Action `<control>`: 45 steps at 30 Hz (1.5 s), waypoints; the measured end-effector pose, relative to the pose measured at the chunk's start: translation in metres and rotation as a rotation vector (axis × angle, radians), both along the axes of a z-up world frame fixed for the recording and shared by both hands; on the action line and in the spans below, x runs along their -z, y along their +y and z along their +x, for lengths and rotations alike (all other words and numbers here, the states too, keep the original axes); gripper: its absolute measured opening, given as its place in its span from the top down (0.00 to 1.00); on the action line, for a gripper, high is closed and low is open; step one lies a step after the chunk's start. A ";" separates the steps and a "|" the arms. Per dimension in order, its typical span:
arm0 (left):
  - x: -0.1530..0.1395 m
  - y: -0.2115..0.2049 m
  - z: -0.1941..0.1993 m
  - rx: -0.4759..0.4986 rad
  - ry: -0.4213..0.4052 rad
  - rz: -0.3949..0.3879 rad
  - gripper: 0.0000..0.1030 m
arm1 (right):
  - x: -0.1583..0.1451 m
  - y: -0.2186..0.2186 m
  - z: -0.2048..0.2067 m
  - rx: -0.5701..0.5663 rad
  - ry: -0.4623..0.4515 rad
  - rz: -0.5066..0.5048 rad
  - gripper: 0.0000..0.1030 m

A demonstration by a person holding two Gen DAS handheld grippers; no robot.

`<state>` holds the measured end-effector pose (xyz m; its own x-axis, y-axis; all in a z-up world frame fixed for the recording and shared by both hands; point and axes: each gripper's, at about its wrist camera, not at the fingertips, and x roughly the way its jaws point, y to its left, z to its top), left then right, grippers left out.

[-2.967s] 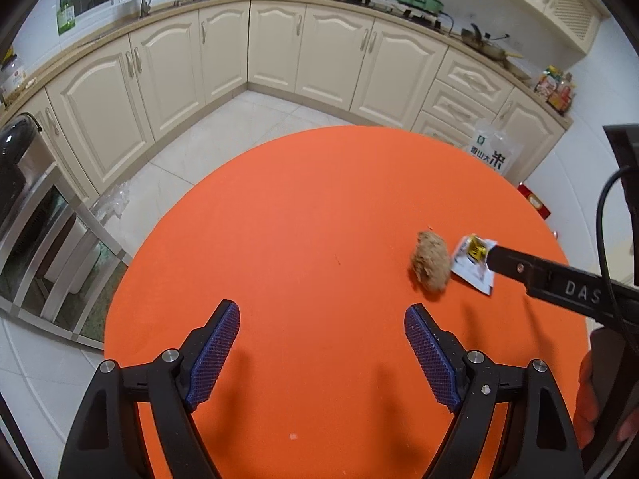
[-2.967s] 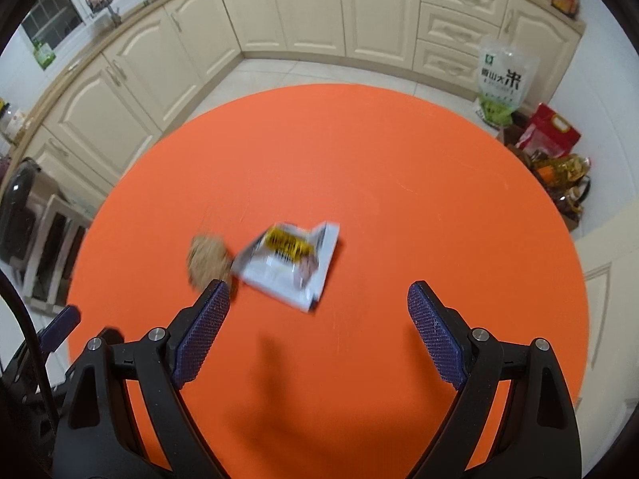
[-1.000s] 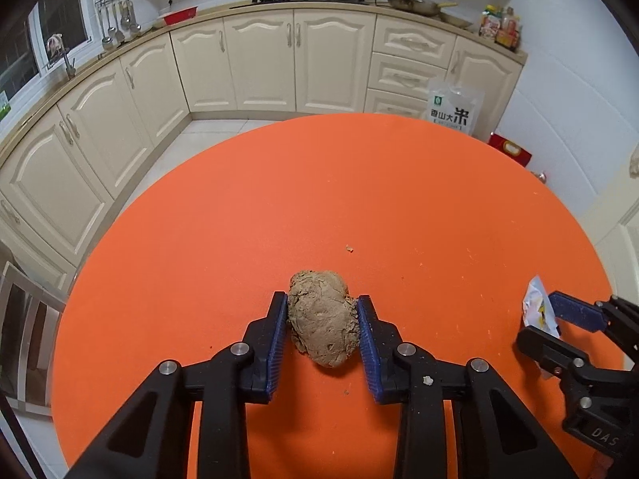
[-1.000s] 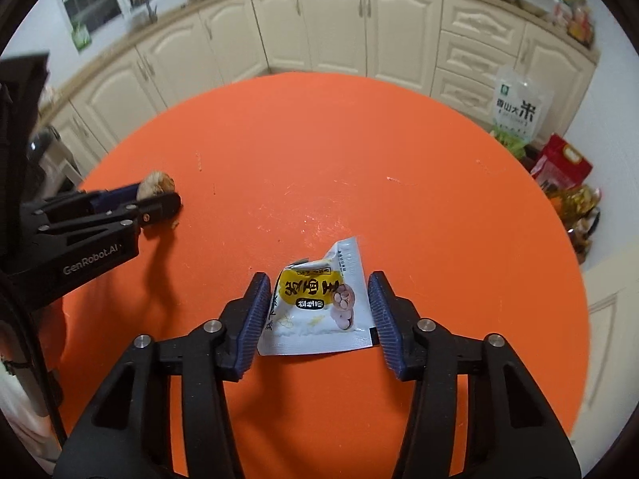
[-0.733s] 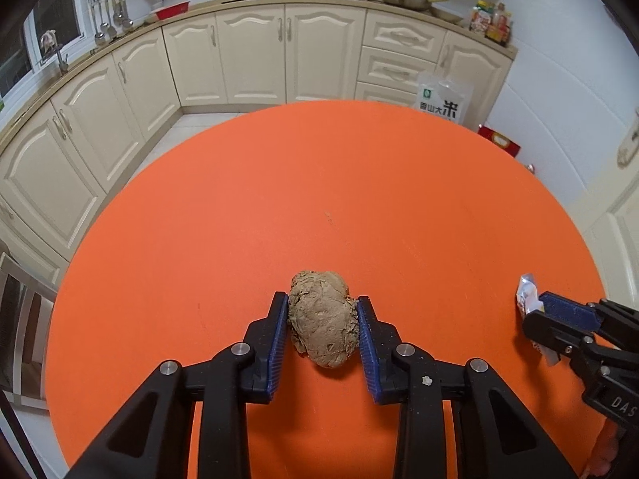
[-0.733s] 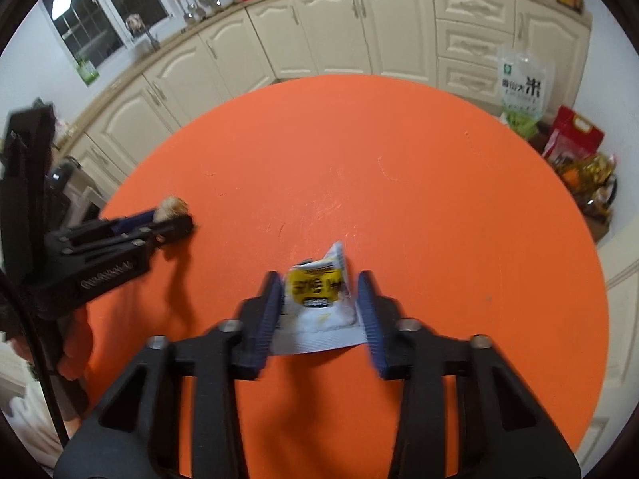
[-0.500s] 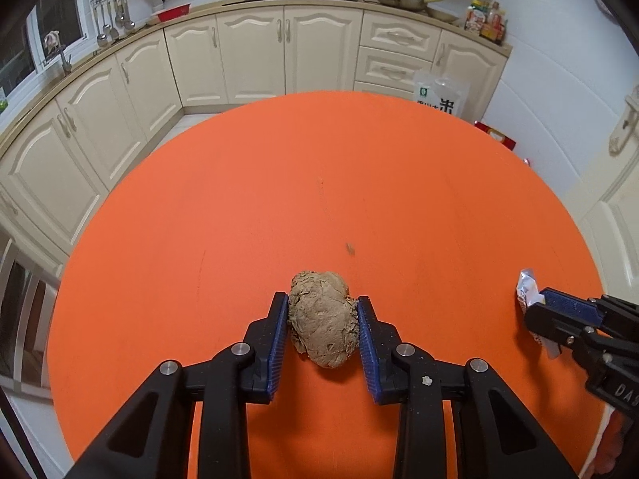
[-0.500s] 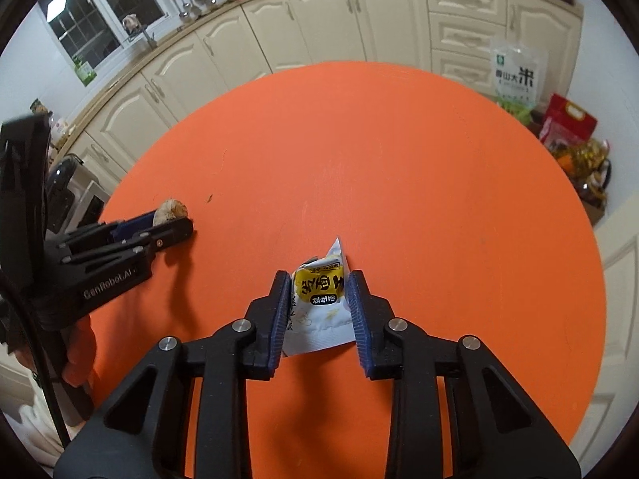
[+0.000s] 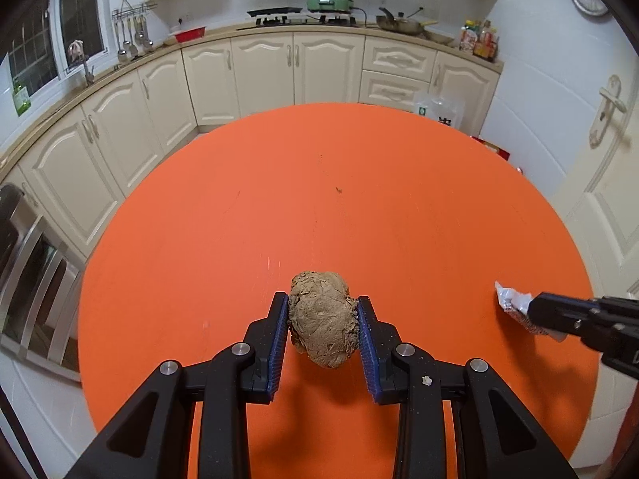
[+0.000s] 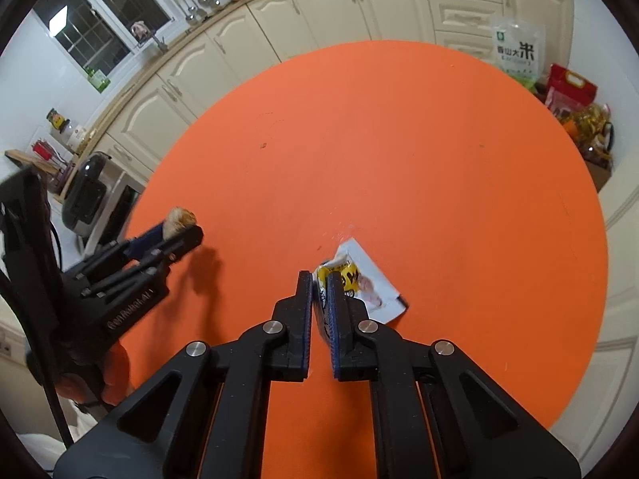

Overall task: Collect trash
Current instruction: 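Lift the brown lump with the left tool while the right tool regrips the wrapper, then carry the lump and wrapper over the blue wastebasket with both tools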

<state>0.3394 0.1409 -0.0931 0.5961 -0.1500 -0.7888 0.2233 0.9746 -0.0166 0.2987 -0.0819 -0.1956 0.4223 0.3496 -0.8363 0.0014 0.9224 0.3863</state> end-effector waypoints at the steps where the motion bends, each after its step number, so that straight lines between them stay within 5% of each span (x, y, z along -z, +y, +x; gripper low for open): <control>1: -0.001 -0.001 -0.010 0.006 -0.005 -0.002 0.72 | -0.002 0.002 -0.004 0.007 -0.003 -0.002 0.93; 10: -0.019 0.008 -0.085 0.027 -0.025 -0.035 0.72 | -0.029 0.014 -0.038 0.021 -0.040 0.007 0.95; 23: -0.038 0.013 -0.134 0.048 -0.058 -0.071 0.72 | -0.044 0.008 -0.061 0.055 -0.049 -0.039 0.98; 26: -0.037 0.020 -0.139 0.045 -0.057 -0.063 0.71 | -0.030 0.014 -0.066 0.033 -0.011 -0.097 0.91; 29: -0.036 0.024 -0.138 0.038 -0.045 -0.057 0.71 | -0.015 0.026 -0.068 0.009 0.014 -0.156 0.48; 34: -0.037 0.033 -0.133 0.023 -0.023 -0.057 0.71 | -0.003 0.043 -0.068 0.022 0.030 -0.219 0.39; 36: -0.036 0.037 -0.133 0.018 -0.011 -0.062 0.71 | 0.005 0.051 -0.066 0.033 0.046 -0.260 0.20; 45: -0.043 0.035 -0.114 -0.015 0.016 -0.083 0.71 | 0.025 0.073 -0.064 0.057 0.002 -0.391 0.16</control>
